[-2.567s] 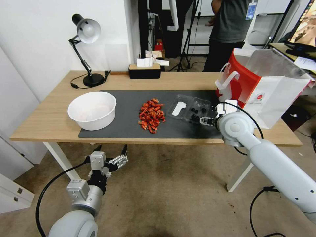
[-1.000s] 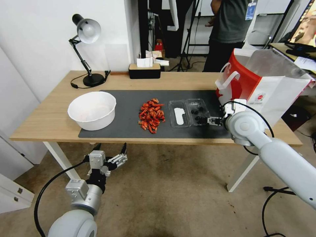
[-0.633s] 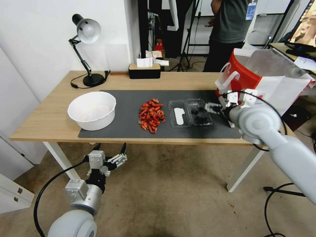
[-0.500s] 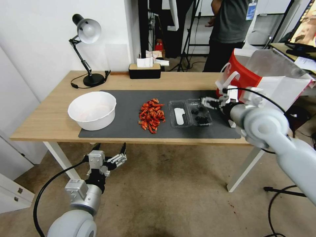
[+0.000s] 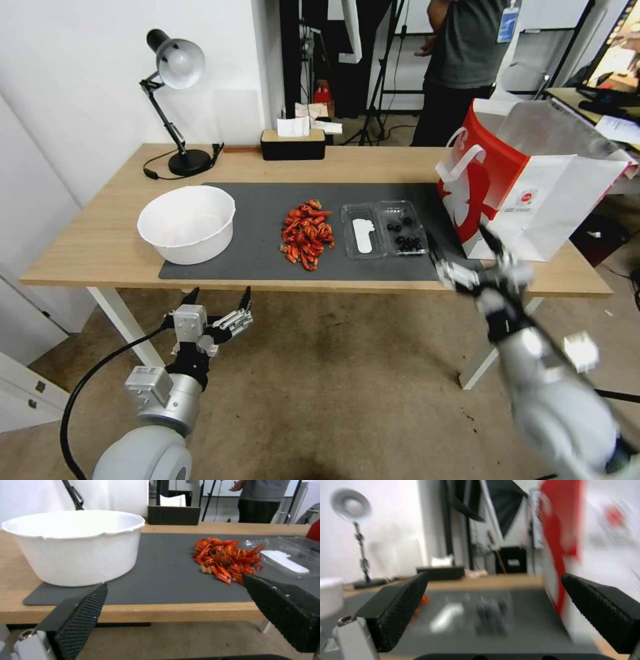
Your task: Close the disposable takeout box, then place it into the delivery bag.
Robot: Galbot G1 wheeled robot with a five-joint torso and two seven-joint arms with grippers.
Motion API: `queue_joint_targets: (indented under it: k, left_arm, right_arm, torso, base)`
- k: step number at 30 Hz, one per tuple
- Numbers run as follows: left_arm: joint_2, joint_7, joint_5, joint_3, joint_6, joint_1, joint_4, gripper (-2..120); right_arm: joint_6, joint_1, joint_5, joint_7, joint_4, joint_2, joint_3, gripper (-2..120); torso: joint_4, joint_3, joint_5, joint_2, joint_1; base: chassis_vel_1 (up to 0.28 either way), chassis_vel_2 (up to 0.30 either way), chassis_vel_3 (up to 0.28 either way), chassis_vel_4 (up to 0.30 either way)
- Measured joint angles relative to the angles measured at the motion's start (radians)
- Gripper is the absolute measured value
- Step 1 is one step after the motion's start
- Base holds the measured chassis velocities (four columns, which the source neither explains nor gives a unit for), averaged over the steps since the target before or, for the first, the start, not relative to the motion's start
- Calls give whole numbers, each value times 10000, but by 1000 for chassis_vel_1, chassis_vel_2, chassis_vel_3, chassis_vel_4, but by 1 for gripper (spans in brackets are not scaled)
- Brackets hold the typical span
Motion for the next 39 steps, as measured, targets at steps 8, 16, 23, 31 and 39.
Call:
queue_joint_targets:
  k: [8,16,23,31,39]
  left_arm:
    - [64,8,12,44,-161,44,208,100]
    - [90,-57,45,-14,-269,108,272,100]
    - [193,0,157,-24,-503,110,671,100]
    - [142,-169,528,106,-1084,61,1238,100]
    - [716,-858,-1949,1110,-65,-552,246,100]
  right_arm:
    - [424,-490,102,-486,-917,654,-275,100]
    - [-51,-226,384,-364,-993,605,-413,100]
    - [-274,-146,591,-271,-928,420,-375,100]
    - [-443,-81,691,-251,-934,341,-418,100]
    - [-507,-158,712,-258,-980,303,-355,100]
  torso:
    - [8,1,3,0,0]
    - [9,2,3,-3,4]
    - [7,3,2,-3,4]
    - [7,2,3,-3,3]
    - [6,3,3,-2,2]
  base:
    - [0,0,0,0]
    - [0,0,0,0]
    - [0,0,0,0]
    - [0,0,0,0]
    - [0,0,0,0]
